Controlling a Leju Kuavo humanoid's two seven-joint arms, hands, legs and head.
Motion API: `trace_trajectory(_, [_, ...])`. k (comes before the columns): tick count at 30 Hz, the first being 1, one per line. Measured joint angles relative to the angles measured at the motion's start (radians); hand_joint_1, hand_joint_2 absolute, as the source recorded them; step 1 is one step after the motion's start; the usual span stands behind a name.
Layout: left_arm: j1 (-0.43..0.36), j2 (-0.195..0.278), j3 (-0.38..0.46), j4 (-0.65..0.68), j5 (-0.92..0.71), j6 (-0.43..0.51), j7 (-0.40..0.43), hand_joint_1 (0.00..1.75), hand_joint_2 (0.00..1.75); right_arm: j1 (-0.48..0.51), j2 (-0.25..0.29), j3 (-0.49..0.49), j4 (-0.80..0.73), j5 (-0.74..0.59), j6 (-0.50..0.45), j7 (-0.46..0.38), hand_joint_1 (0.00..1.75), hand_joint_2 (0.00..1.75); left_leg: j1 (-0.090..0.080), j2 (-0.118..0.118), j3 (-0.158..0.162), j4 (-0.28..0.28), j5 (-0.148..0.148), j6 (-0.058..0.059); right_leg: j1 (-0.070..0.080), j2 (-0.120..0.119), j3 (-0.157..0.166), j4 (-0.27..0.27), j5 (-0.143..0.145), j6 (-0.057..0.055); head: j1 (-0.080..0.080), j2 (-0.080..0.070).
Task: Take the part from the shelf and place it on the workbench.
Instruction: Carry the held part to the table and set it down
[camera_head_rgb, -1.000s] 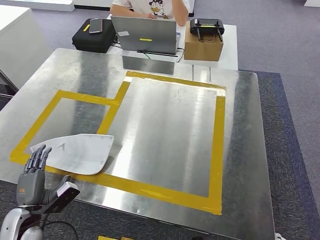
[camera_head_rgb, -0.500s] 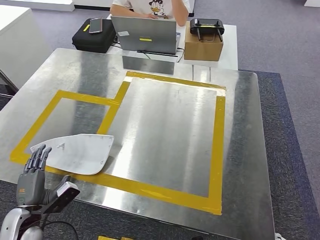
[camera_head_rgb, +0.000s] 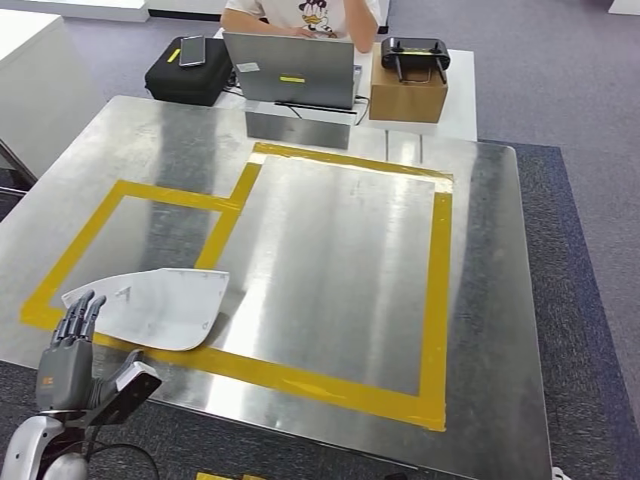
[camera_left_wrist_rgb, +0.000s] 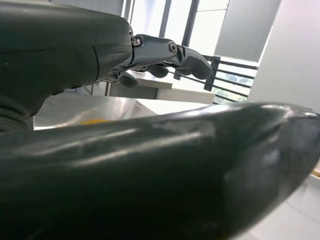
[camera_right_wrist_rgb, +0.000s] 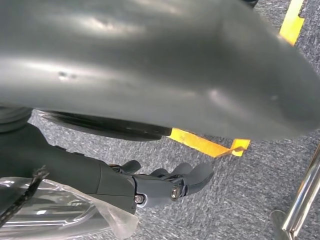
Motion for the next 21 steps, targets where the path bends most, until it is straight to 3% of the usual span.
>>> trace_trajectory(2, [0.0, 0.0, 0.001, 0.0, 0.004, -0.005, 0.002, 0.0, 0.0, 0.0, 0.0, 0.0, 0.0, -0.002, 0.002, 0.001, 0.0, 0.0, 0.001, -0.002, 0.002, -0.004, 0.004, 0.007, 0.0, -0.002, 0.003, -0.001, 0.001, 0.007, 0.0, 0.0])
trace_trajectory(4, [-0.001, -0.001, 0.001, -0.002, 0.007, -0.008, 0.003, 0.0, 0.0, -0.001, -0.001, 0.0, 0.001, -0.004, 0.004, 0.001, 0.0, 0.0, 0.007, -0.004, 0.004, -0.015, 0.014, 0.015, -0.001, 0.013, -0.009, 0.02, -0.022, 0.014, 0.001, 0.0])
trace_trajectory(5, [-0.001, -0.002, 0.001, -0.003, 0.008, -0.008, 0.004, 0.0, 0.0, -0.001, -0.001, 0.0, 0.001, -0.004, 0.005, 0.002, 0.0, 0.0, 0.01, -0.005, 0.004, -0.021, 0.018, 0.018, -0.001, 0.026, -0.027, 0.06, -0.051, 0.017, 0.002, 0.0])
trace_trajectory(7, [-0.001, -0.004, 0.001, -0.004, 0.009, -0.01, 0.007, 0.0, 0.0, -0.001, -0.002, 0.0, 0.001, -0.006, 0.007, 0.004, 0.0, 0.0, 0.011, -0.006, 0.0, -0.022, 0.021, 0.021, -0.003, 0.047, -0.088, 0.192, -0.119, 0.022, 0.004, 0.0])
trace_trajectory(8, [-0.001, -0.004, 0.001, -0.004, 0.008, -0.012, 0.008, 0.0, 0.0, -0.001, -0.002, 0.0, 0.001, -0.007, 0.007, 0.005, 0.0, 0.0, 0.011, -0.007, -0.003, -0.021, 0.022, 0.021, -0.004, 0.049, -0.117, 0.254, -0.14, 0.024, 0.004, 0.0])
trace_trajectory(9, [0.0, -0.005, 0.001, -0.004, 0.008, -0.013, 0.009, 0.0, 0.0, 0.0, -0.003, 0.0, 0.001, -0.008, 0.007, 0.006, 0.0, 0.0, 0.012, -0.009, -0.004, -0.02, 0.022, 0.02, -0.005, 0.05, -0.132, 0.287, -0.14, 0.026, 0.004, 0.0])
trace_trajectory(10, [0.0, -0.006, 0.001, -0.004, 0.008, -0.014, 0.01, 0.0, 0.0, 0.0, -0.003, 0.0, 0.001, -0.008, 0.008, 0.007, 0.0, 0.0, 0.013, -0.01, -0.006, -0.018, 0.023, 0.018, -0.005, 0.05, -0.128, 0.279, -0.121, 0.027, 0.004, 0.0])
trace_trajectory(11, [0.0, -0.007, 0.001, -0.004, 0.008, -0.015, 0.011, 0.0, 0.0, -0.001, -0.003, 0.0, 0.002, -0.009, 0.008, 0.008, 0.0, 0.0, 0.014, -0.013, -0.006, -0.015, 0.023, 0.016, -0.007, 0.05, -0.105, 0.232, -0.085, 0.028, 0.004, 0.0])
trace_trajectory(13, [0.0, -0.008, 0.001, -0.005, 0.008, -0.015, 0.012, 0.0, 0.0, -0.002, -0.003, 0.0, 0.002, -0.009, 0.008, 0.008, 0.0, 0.0, 0.016, -0.018, -0.011, -0.007, 0.022, 0.007, -0.009, 0.055, -0.033, 0.094, -0.025, 0.029, 0.005, 0.0])
trace_trajectory(15, [-0.001, -0.009, 0.002, -0.006, 0.008, -0.015, 0.012, 0.0, 0.0, -0.003, -0.003, 0.0, 0.002, -0.009, 0.008, 0.009, 0.0, 0.0, 0.014, -0.023, -0.019, 0.002, 0.025, -0.007, -0.009, 0.062, 0.004, 0.023, -0.01, 0.024, 0.006, 0.0])
trace_trajectory(18, [-0.001, -0.009, 0.004, -0.007, 0.008, -0.015, 0.014, 0.0, 0.0, -0.004, -0.003, 0.0, 0.003, -0.009, 0.008, 0.01, 0.0, 0.0, 0.016, -0.028, -0.029, 0.009, 0.03, -0.027, -0.006, 0.06, -0.004, 0.02, -0.003, 0.0, 0.006, 0.0])
trace_trajectory(19, [-0.001, -0.009, 0.006, -0.007, 0.008, -0.015, 0.014, 0.0, 0.0, -0.005, -0.002, 0.0, 0.003, -0.009, 0.008, 0.01, 0.0, 0.0, 0.017, -0.027, -0.036, 0.023, 0.014, -0.032, -0.007, 0.058, -0.01, 0.02, 0.002, -0.011, 0.005, 0.0])
trace_trajectory(21, [-0.001, -0.009, 0.009, -0.007, 0.008, -0.015, 0.014, 0.0, 0.0, -0.005, -0.002, 0.0, 0.003, -0.009, 0.008, 0.01, 0.0, 0.0, 0.021, -0.024, -0.07, 0.11, -0.061, -0.042, -0.007, 0.051, -0.026, 0.018, 0.015, -0.027, 0.003, 0.0])
